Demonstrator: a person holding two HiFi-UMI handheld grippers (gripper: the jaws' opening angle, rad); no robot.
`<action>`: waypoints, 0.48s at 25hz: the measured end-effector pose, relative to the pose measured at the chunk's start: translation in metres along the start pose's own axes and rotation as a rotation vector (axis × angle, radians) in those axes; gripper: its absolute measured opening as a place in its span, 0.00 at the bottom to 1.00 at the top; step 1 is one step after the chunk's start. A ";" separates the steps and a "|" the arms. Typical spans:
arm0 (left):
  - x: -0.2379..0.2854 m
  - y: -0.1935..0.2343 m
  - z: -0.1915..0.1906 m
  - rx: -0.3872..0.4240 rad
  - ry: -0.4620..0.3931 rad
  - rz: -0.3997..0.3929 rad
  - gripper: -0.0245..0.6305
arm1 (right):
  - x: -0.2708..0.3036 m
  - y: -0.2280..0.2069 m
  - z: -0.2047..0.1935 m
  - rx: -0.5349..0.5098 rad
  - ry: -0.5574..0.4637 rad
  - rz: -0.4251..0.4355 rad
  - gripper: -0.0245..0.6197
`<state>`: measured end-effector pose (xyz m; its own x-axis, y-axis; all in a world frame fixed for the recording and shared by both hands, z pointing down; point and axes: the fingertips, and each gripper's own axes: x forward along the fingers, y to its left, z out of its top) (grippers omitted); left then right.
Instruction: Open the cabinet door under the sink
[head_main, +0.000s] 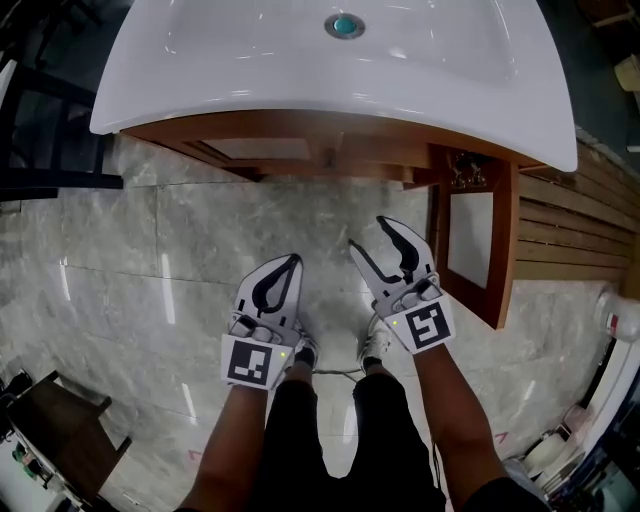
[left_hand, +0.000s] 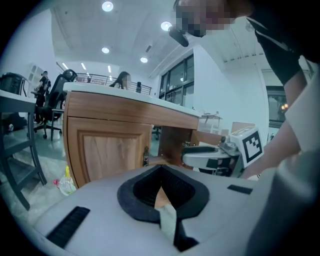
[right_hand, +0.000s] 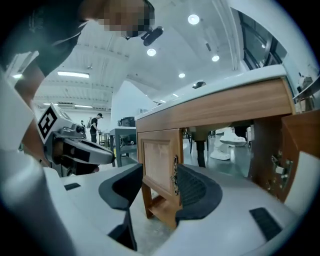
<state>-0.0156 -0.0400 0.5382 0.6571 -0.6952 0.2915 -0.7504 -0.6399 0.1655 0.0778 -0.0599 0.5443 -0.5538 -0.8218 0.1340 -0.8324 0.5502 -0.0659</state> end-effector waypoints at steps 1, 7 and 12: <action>0.000 0.004 0.003 -0.002 -0.006 0.006 0.07 | 0.011 -0.004 0.001 -0.001 0.003 0.010 0.37; -0.003 0.022 0.012 -0.019 -0.009 0.023 0.07 | 0.066 -0.025 -0.002 -0.030 0.052 0.053 0.45; -0.013 0.036 0.009 -0.019 -0.015 0.048 0.07 | 0.100 -0.034 0.000 -0.035 0.059 0.101 0.50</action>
<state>-0.0504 -0.0569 0.5315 0.6211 -0.7299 0.2852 -0.7822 -0.5996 0.1691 0.0505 -0.1604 0.5596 -0.6319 -0.7524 0.1862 -0.7707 0.6355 -0.0475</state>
